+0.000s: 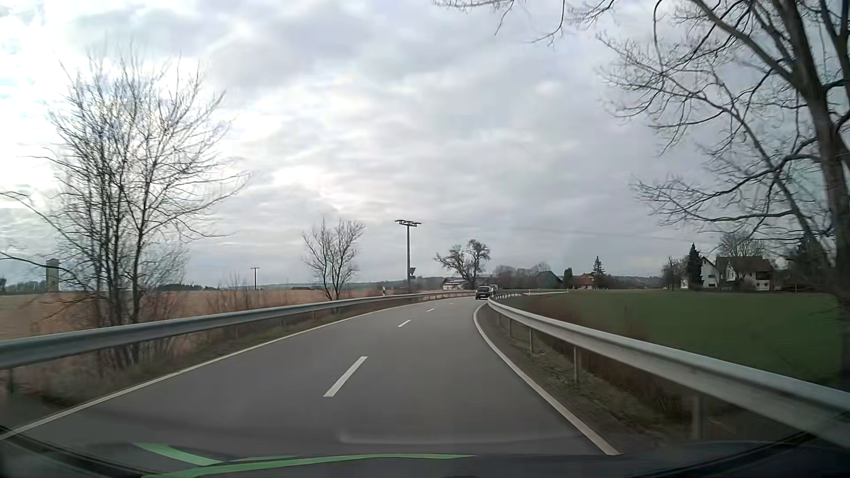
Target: Follow the waypoints while adhering to traffic rules and regulations
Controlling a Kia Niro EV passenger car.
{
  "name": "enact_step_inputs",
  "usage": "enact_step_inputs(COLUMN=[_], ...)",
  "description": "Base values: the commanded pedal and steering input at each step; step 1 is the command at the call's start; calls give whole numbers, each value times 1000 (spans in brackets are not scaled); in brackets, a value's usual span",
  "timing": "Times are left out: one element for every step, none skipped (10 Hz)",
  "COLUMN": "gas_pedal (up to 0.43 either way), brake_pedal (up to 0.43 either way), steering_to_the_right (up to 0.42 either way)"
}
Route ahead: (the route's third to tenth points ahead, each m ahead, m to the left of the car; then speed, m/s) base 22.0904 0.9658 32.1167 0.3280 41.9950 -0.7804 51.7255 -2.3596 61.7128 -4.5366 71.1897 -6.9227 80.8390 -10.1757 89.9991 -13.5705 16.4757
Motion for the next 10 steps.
enact_step_inputs(gas_pedal=[248, 248, 240, 240, 240, 240, 228, 228, 228, 228], brake_pedal=[0, 0, 0, 0, 0, 0, 0, 0, 0, 0], steering_to_the_right=[16, 17, 17, 17, 18, 19, 19, 20, 19, 20])
